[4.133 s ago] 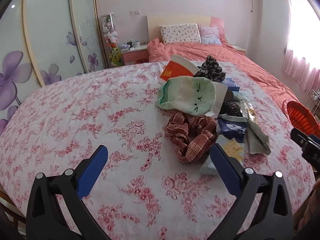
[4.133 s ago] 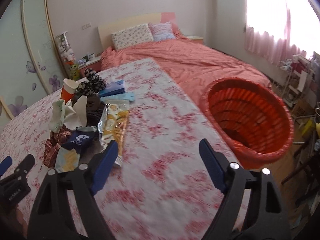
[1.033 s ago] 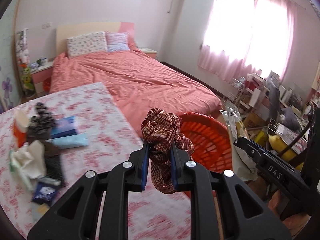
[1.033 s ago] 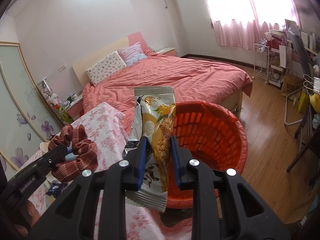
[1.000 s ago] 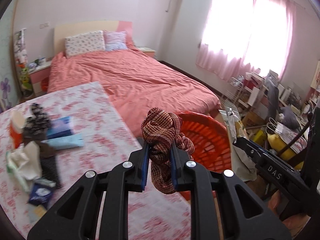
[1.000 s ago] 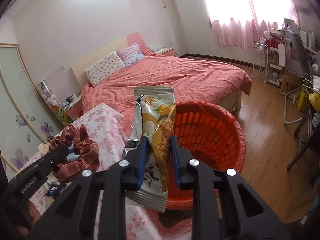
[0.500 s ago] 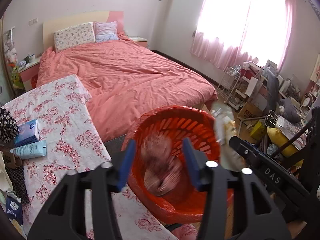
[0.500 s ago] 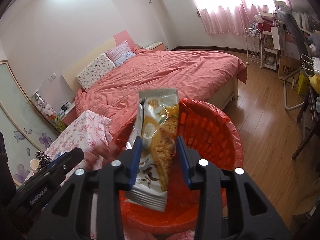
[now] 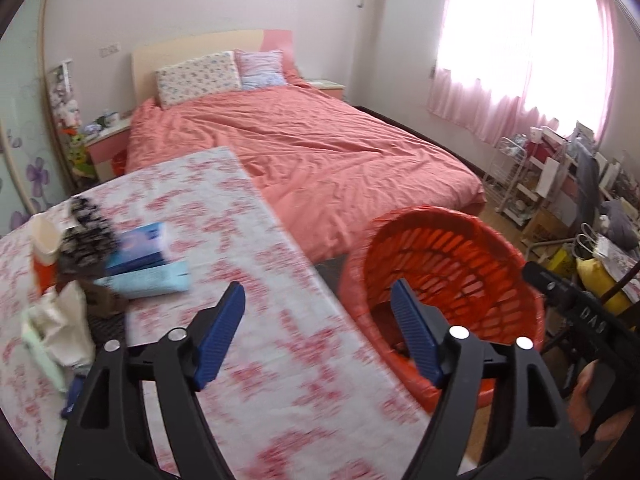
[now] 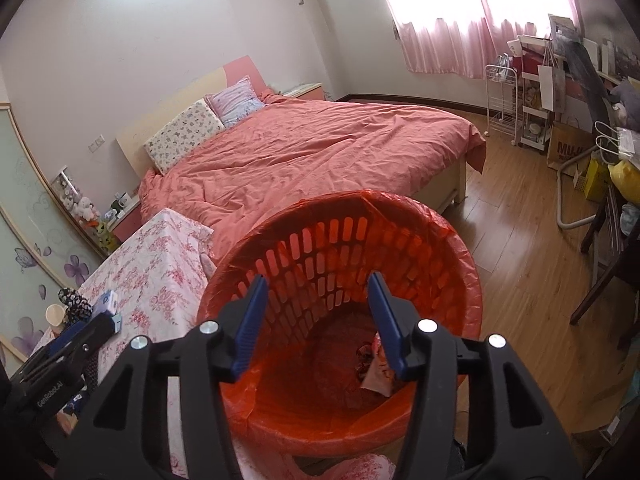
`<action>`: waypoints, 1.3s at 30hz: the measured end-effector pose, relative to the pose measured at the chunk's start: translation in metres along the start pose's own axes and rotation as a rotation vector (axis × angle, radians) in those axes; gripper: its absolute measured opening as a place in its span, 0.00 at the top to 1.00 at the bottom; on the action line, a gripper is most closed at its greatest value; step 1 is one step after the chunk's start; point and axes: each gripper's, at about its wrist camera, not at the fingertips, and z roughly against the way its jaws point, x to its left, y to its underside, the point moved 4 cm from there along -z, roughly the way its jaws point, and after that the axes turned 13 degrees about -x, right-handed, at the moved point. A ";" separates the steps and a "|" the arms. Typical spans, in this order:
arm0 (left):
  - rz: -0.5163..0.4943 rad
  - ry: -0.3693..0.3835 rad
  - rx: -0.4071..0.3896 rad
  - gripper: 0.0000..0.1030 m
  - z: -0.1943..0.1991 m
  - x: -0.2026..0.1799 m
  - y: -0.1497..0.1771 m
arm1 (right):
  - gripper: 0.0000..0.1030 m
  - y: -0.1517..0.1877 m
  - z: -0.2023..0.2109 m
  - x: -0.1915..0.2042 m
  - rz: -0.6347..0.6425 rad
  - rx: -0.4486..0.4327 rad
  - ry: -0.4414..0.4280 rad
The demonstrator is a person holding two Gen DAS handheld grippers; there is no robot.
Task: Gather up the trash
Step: 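Move both tools back over the pile on the bed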
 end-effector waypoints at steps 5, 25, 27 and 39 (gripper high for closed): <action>0.024 -0.075 -0.020 0.26 0.023 0.040 0.003 | 0.49 0.010 0.011 0.026 0.045 0.015 -0.026; 0.219 -0.469 -0.037 0.26 0.110 0.241 0.046 | 0.45 0.118 0.054 0.231 0.298 0.196 -0.338; 0.234 -0.502 -0.030 0.26 0.117 0.257 0.054 | 0.42 0.135 0.059 0.257 0.332 0.222 -0.387; 0.308 -0.549 0.001 0.26 0.139 0.305 0.084 | 0.29 0.194 0.052 0.330 0.383 0.320 -0.384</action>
